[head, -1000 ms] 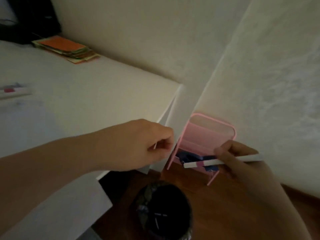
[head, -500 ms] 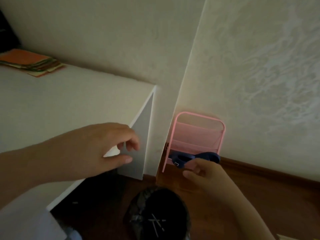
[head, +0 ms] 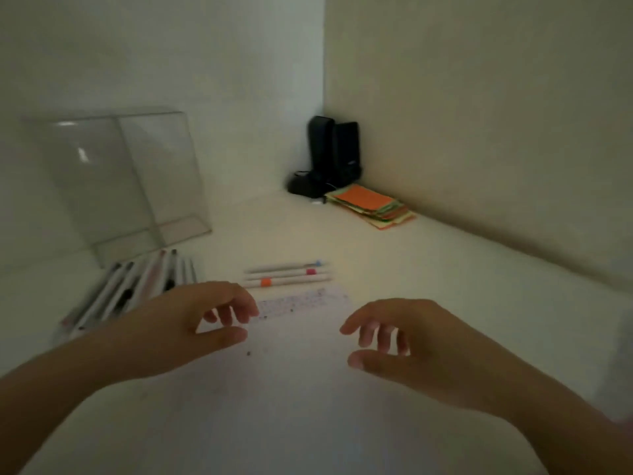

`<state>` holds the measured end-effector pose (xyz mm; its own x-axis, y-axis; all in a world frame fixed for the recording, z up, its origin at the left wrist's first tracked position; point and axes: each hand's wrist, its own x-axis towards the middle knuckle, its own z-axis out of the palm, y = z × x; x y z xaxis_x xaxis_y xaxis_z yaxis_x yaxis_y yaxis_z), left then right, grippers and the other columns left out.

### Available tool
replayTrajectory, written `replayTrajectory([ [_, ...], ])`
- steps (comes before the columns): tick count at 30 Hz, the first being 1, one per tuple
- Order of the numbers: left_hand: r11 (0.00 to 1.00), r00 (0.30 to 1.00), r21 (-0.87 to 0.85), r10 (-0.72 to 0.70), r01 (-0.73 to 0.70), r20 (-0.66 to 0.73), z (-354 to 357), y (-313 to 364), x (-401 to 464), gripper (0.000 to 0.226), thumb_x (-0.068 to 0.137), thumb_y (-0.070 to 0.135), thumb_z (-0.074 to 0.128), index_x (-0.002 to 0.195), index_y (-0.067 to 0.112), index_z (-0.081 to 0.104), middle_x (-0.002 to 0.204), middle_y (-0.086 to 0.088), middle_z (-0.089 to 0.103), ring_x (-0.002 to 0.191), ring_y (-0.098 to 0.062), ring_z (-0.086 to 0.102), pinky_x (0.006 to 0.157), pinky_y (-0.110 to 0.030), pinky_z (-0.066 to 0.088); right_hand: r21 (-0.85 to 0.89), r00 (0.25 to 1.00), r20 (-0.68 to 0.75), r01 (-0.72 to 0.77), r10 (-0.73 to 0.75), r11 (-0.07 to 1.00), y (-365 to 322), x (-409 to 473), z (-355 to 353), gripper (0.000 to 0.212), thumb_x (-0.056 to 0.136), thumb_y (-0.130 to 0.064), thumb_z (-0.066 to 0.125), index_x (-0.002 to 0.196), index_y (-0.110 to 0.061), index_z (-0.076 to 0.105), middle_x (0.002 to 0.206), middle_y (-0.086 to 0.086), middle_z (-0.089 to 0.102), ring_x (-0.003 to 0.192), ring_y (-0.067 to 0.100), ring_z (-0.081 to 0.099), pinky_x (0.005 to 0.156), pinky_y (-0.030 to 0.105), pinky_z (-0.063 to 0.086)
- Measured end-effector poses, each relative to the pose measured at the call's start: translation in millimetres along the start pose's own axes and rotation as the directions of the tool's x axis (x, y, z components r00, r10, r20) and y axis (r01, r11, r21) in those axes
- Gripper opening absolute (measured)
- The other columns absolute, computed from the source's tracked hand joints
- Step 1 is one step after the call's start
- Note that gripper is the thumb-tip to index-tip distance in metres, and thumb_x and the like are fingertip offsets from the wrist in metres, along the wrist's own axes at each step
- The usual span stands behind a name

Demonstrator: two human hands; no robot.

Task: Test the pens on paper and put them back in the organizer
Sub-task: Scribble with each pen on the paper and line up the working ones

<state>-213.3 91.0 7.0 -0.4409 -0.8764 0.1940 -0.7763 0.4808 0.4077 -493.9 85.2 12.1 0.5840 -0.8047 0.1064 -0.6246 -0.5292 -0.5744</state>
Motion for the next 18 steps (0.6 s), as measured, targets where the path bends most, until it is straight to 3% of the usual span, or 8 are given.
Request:
replayTrajectory([
  [4,0.988,0.989,-0.079,-0.134,0.129,-0.058,-9.8,-45.8,-27.8,0.052,0.062,0.083,0.037,0.098,0.048,0.051,0.101,0.026,0.058,0.092,0.002,0.057,0.079,-0.012,0.044,-0.118,0.995,0.085,0.057,-0.047,0.991,-22.8,88.7,31.6,0.022,0.082,-0.045,0.061,0.103,-0.038,0.060,0.091,-0.018,0.057,0.081,0.003,0.056,0.069,0.017,0.046],
  [5,0.985,0.985,-0.090,-0.151,0.144,-0.080,-8.8,-52.8,-28.9,0.045,0.064,0.078,0.043,0.098,0.049,0.051,0.102,0.029,0.057,0.093,0.003,0.056,0.079,-0.010,0.043,-0.156,0.995,0.079,0.072,-0.060,0.985,-25.5,104.4,38.2,0.023,0.083,-0.043,0.061,0.104,-0.037,0.060,0.093,-0.016,0.057,0.082,0.004,0.055,0.071,0.019,0.046],
  [8,0.975,0.969,-0.146,-0.191,0.169,-0.155,-1.2,-70.2,-25.4,0.012,0.080,0.039,0.061,0.089,0.044,0.056,0.102,0.029,0.056,0.094,0.007,0.053,0.077,-0.005,0.041,-0.286,0.993,0.064,0.117,-0.103,0.951,-26.7,140.0,52.3,0.024,0.085,-0.039,0.060,0.108,-0.032,0.060,0.098,-0.010,0.055,0.085,0.007,0.050,0.075,0.022,0.042],
  [10,0.974,0.960,-0.170,-0.185,0.150,-0.211,5.4,-76.1,-23.7,0.020,0.081,0.028,0.064,0.089,0.043,0.054,0.094,0.024,0.060,0.096,0.010,0.049,0.076,-0.001,0.039,-0.362,0.994,0.058,0.106,-0.091,0.926,-24.4,154.4,57.2,0.024,0.086,-0.036,0.059,0.109,-0.029,0.060,0.102,-0.006,0.055,0.090,0.009,0.049,0.078,0.024,0.041],
  [13,0.967,0.960,-0.219,-0.179,0.131,-0.215,11.9,-81.3,-23.2,0.021,0.081,0.029,0.064,0.090,0.044,0.052,0.094,0.026,0.057,0.099,0.013,0.045,0.075,0.000,0.037,-0.455,0.997,0.058,0.079,-0.059,0.887,-19.5,165.9,61.5,0.024,0.087,-0.030,0.057,0.110,-0.026,0.059,0.105,-0.004,0.055,0.095,0.012,0.049,0.080,0.026,0.040],
  [18,0.982,0.972,-0.183,-0.088,0.048,-0.219,16.3,-84.5,-24.1,0.014,0.076,0.048,0.055,0.086,0.052,0.047,0.093,0.029,0.054,0.101,0.009,0.046,0.077,-0.007,0.039,-0.537,0.993,0.093,0.114,-0.076,0.836,-19.3,170.7,70.5,0.020,0.094,-0.023,0.045,0.110,-0.023,0.056,0.107,-0.003,0.056,0.094,0.012,0.047,0.078,0.024,0.036],
])
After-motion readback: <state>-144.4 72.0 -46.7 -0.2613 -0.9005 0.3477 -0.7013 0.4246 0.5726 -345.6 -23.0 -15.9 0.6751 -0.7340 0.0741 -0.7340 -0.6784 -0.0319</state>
